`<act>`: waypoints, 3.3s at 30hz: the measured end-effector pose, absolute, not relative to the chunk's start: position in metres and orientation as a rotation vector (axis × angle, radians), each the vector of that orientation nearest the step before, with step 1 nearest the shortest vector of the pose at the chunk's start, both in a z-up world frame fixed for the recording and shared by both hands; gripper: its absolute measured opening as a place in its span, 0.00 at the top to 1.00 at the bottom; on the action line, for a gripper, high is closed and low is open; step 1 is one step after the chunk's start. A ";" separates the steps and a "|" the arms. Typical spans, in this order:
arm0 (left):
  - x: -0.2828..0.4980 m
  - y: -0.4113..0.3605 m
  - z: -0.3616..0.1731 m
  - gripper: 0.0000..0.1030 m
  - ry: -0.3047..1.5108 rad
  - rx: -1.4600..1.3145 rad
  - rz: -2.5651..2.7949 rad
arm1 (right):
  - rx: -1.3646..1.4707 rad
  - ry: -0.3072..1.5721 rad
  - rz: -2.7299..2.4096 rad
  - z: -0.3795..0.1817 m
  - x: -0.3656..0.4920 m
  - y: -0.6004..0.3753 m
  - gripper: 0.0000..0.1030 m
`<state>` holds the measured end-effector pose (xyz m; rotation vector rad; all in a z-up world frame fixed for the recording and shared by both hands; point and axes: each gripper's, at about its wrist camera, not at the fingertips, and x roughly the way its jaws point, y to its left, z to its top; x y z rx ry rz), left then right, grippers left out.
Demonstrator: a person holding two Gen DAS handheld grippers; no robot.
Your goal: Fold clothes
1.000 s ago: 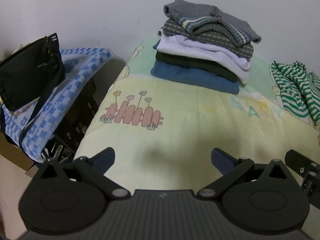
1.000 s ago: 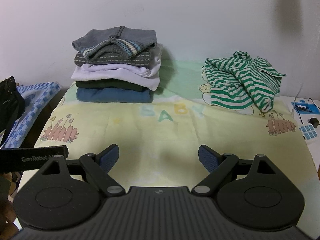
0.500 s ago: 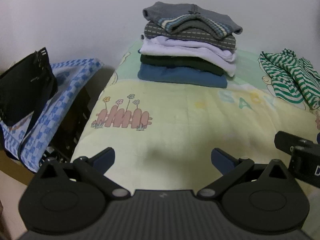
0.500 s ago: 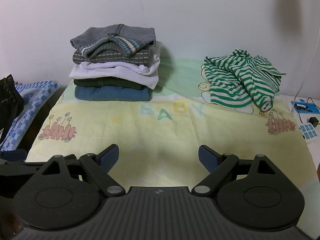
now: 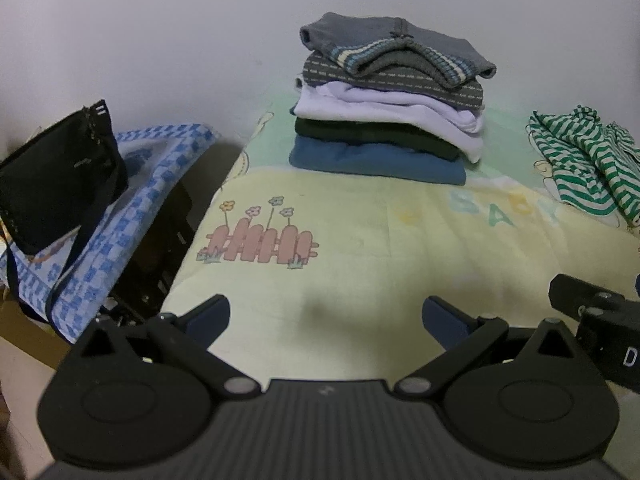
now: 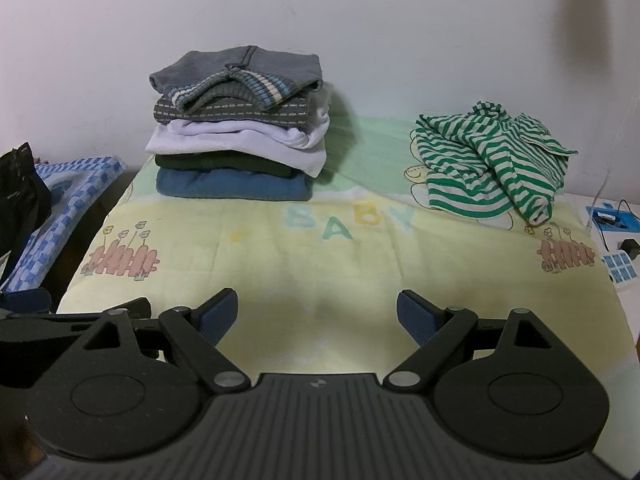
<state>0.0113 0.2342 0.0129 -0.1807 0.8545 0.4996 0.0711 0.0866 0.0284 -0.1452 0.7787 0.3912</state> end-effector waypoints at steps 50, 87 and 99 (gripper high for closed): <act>0.005 0.253 -0.001 0.01 0.889 -0.161 0.495 | -0.118 0.761 0.409 0.019 0.061 0.104 0.14; 0.008 0.261 -0.010 0.01 0.941 -0.214 0.488 | -0.125 0.782 0.395 0.014 0.061 0.112 0.14; 0.008 0.260 -0.011 0.01 0.952 -0.223 0.484 | -0.133 0.799 0.383 0.013 0.061 0.113 0.14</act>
